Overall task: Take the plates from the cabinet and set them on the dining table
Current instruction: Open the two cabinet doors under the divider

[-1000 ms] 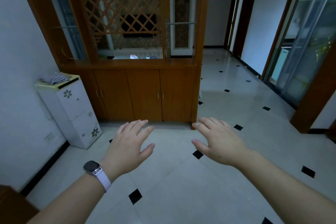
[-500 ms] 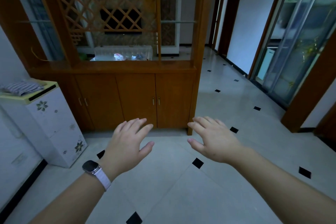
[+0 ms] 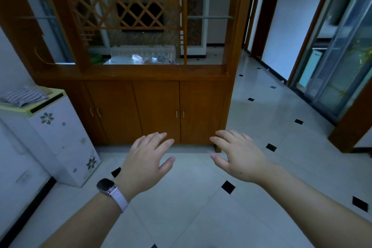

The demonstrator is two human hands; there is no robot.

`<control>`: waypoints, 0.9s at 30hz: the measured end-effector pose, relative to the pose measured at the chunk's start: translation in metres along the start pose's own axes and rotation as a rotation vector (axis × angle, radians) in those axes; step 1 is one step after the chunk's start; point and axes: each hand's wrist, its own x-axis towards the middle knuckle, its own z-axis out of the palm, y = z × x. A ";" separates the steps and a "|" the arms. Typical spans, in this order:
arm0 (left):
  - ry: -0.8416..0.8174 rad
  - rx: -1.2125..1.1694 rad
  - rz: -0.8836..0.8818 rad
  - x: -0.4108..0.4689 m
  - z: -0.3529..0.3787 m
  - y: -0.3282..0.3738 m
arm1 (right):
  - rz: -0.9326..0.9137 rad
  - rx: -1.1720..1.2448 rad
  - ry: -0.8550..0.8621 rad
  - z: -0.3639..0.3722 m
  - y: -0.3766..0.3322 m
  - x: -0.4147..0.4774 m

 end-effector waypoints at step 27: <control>-0.001 0.079 -0.053 0.263 0.098 -0.026 | -0.109 0.099 -0.047 0.060 0.197 0.251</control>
